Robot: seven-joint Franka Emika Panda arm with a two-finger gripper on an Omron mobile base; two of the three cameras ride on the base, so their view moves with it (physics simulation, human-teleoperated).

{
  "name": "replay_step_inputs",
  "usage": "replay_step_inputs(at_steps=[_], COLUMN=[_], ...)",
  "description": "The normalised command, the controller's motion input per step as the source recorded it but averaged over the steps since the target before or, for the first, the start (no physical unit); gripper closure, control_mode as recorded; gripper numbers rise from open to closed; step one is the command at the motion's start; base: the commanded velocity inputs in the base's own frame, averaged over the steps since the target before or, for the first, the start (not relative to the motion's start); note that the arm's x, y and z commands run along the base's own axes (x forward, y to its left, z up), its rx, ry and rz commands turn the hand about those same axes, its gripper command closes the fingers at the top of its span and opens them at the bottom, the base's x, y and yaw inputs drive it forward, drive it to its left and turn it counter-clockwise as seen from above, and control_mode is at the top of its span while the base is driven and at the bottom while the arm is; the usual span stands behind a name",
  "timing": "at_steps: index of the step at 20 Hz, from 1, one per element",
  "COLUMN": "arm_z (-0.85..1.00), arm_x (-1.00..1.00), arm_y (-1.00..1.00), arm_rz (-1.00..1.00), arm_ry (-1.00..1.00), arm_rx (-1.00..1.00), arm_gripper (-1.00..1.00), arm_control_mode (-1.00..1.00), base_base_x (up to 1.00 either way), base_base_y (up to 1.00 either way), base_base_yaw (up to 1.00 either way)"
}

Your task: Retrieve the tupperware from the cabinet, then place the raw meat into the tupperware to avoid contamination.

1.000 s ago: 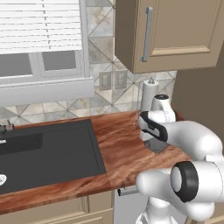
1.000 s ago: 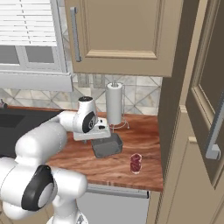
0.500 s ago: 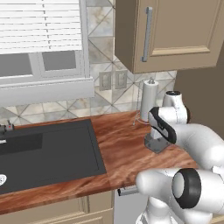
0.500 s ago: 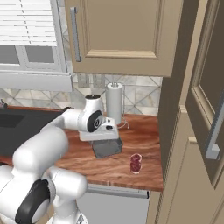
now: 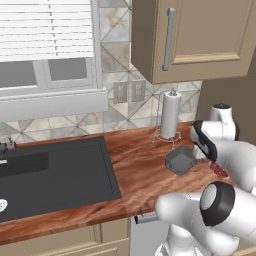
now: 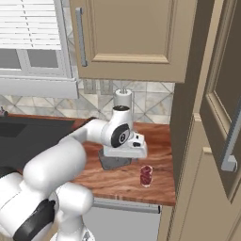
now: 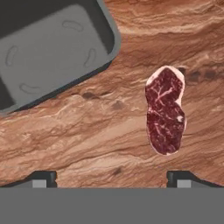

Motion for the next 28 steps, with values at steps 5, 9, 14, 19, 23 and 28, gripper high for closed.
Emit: replay_step_inputs(at_steps=[5, 9, 14, 19, 23, 28], arm_z=[-0.09, -0.2, -0.16, -0.1, -0.2, -0.25], arm_x=[0.03, 0.05, 0.06, 0.09, 0.15, 0.12], arm_y=[-0.67, -0.55, -0.37, -0.02, 0.11, 0.21], arm_rz=[-0.07, -0.01, 0.02, 0.02, 0.03, 0.0], arm_ry=[0.06, 0.0, -0.04, -0.03, 0.0, 0.0], arm_rx=[0.0, 0.0, 0.0, 0.03, 0.01, 0.0], arm_gripper=[-1.0, -1.0, -1.0, -1.0, -1.0, -1.0], arm_control_mode=[-1.0, -1.0, -1.0, -1.0, -1.0, -1.0], base_base_x=[0.0, 0.0, 0.0, 0.0, 0.0, 0.0], base_base_y=[0.0, 0.0, 0.0, 0.0, 0.0, 0.0], base_base_yaw=[0.0, 0.0, 0.0, 0.0, 0.0, 0.0])
